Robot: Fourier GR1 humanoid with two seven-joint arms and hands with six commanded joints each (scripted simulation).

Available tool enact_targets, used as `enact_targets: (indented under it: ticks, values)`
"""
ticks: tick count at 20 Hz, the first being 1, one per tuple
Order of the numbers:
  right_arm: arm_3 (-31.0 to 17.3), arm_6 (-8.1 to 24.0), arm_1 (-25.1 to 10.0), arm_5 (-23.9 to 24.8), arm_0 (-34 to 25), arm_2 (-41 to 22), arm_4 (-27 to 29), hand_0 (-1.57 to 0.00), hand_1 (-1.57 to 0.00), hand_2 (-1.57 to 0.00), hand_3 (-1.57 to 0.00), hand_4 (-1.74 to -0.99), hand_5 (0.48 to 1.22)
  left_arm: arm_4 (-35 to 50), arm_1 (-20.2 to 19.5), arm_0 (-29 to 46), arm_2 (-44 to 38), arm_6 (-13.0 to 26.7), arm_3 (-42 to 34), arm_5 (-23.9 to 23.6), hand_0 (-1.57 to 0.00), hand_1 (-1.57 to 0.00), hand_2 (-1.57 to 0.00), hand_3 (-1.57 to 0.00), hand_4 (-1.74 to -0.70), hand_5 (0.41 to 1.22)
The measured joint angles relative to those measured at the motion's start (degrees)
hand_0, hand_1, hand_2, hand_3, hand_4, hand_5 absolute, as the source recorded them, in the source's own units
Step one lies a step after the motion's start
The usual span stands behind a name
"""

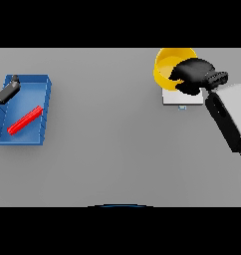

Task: Pick up the red beaker and tilt it to pour out 1 green nut into yellow bowl. Pick up the yellow bowl and place it on the metallic measuring scale.

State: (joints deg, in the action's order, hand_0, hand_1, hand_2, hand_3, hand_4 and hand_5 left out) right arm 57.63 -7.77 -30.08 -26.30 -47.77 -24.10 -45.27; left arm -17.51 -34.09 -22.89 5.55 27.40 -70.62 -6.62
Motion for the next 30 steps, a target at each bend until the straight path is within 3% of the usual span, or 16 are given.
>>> enact_targets:
  ticks: [7,12,16,18,20,21,23,25,27,30]
  values:
    - [-14.35,-3.39,0.94,7.99,-1.66,1.49,-2.97,-1.57,-1.57,-1.41,-1.35,-1.741,1.221,-0.33,-0.19,1.28,0.15,0.27,-0.7,-0.04,0.0,0.0,0.0,0.0,-0.72,0.682]
    - [-19.6,-4.48,2.67,9.69,-2.11,2.2,-3.16,-1.57,-1.57,-1.36,-1.34,-1.741,1.221,-0.45,0.03,0.54,0.19,0.53,-0.32,-0.13,0.0,0.0,0.0,0.0,-0.73,0.675]
    - [-22.02,-6.89,2.85,11.06,-2.2,2.88,-2.74,-1.5,-1.57,-1.33,-1.46,-1.741,1.221,-0.85,0.12,-0.15,0.35,0.06,1.53,-0.13,0.0,0.0,0.0,0.0,-0.72,0.669]
    - [-22.39,-7.05,3.05,10.75,-2.46,2.91,-2.58,-1.45,-1.5,-1.38,-1.39,-1.734,1.221,-0.61,-0.28,0.34,0.22,-0.63,1.02,0.19,0.0,0.0,0.0,0.0,-0.72,0.667]
    - [-22.08,-6.3,3.52,10.01,-2.56,3.05,-2.3,-1.49,-1.48,-1.45,-1.1,-1.737,1.221,-0.69,0.01,-0.51,0.33,-0.16,0.87,0.08,0.0,0.0,0.0,0.0,-0.72,0.671]
    - [-22.51,-6.69,3.42,10.24,-2.44,3.18,-2.32,-1.44,-1.34,-1.29,-0.99,-1.688,1.221,-1.05,0.11,-0.68,0.52,0.02,1.09,-0.13,0.0,0.0,0.0,0.0,-0.72,0.671]
    - [-22.38,-5.61,3.88,9.91,-2.45,3.11,-2.54,-0.99,-0.88,-0.92,-0.8,-1.629,1.08,-1.09,0.02,-0.27,0.74,0.4,0.3,0.13,0.0,0.0,0.0,0.0,-0.72,0.668]
    - [-22.46,-5.91,3.56,9.23,-2.85,2.59,-3.12,-0.63,-0.56,-0.66,-0.66,-1.593,0.987,-0.86,0.13,-0.18,0.67,0.29,0.38,0.22,0.0,0.0,0.0,0.0,-0.72,0.666]
    - [-22.68,-6.45,3.36,8.73,-2.8,1.56,-4.0,-0.41,-0.36,-0.46,-0.55,-1.567,0.929,-0.82,0.39,0.33,0.58,-0.28,0.27,-0.31,0.0,0.0,0.0,0.0,-0.72,0.663]
    - [-23.18,-8.65,3.37,9.72,-3.59,0.75,-4.84,-0.21,-0.18,-0.24,-0.43,-1.552,0.876,-1.04,0.6,-0.48,0.64,0.76,1.3,-0.34,0.0,0.0,0.0,0.0,-0.72,0.664]
